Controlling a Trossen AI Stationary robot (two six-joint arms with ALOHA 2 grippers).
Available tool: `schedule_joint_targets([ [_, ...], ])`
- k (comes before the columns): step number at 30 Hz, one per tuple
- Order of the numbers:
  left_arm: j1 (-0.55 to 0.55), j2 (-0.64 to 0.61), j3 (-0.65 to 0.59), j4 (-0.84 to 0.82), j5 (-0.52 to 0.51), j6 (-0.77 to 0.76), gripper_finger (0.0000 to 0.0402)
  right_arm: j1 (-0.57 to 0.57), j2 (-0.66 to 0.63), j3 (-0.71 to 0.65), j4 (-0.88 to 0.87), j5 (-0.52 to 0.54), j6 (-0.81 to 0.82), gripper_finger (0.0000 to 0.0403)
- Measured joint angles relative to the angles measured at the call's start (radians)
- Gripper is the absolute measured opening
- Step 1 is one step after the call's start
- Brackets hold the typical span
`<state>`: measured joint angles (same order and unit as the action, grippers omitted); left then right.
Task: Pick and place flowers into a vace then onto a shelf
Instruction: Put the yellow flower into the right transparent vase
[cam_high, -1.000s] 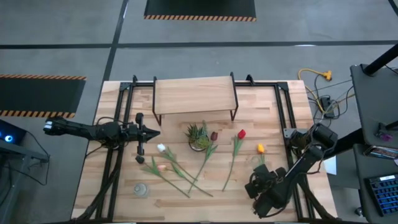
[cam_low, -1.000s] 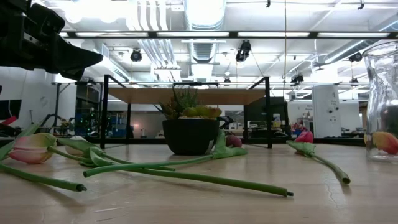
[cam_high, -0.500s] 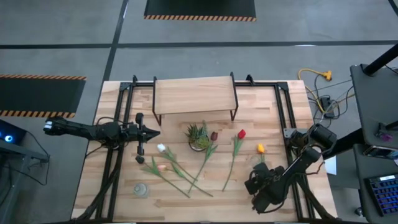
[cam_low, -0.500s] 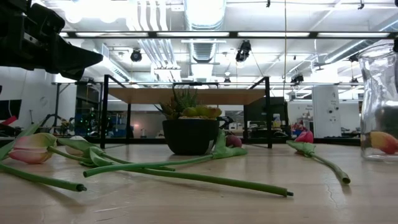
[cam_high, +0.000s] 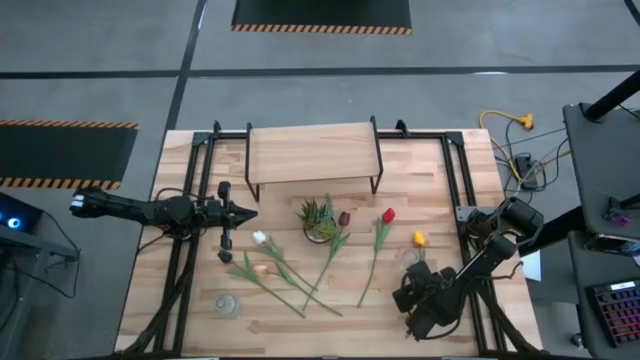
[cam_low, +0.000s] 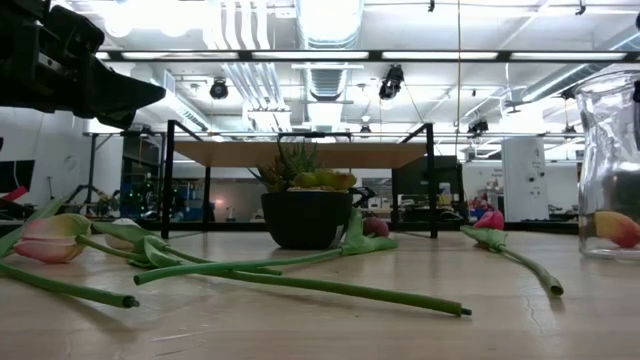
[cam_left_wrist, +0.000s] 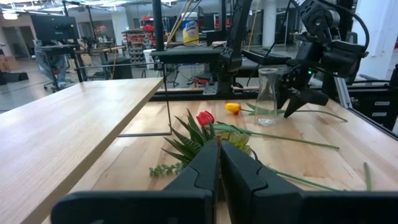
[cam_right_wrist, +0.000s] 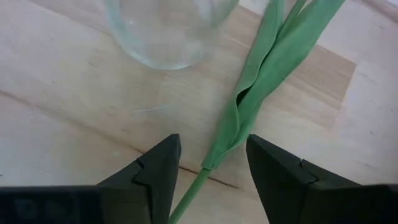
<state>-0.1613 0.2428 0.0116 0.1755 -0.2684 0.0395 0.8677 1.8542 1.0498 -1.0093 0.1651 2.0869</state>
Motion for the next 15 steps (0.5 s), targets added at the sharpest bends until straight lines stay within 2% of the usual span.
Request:
schedule_joint_targets([
  [15, 0.000, 0.000, 0.000, 0.000, 0.000, 0.000, 0.0000, 0.002, 0.003, 0.009, 0.007, -0.045, -0.026, 0.0094],
])
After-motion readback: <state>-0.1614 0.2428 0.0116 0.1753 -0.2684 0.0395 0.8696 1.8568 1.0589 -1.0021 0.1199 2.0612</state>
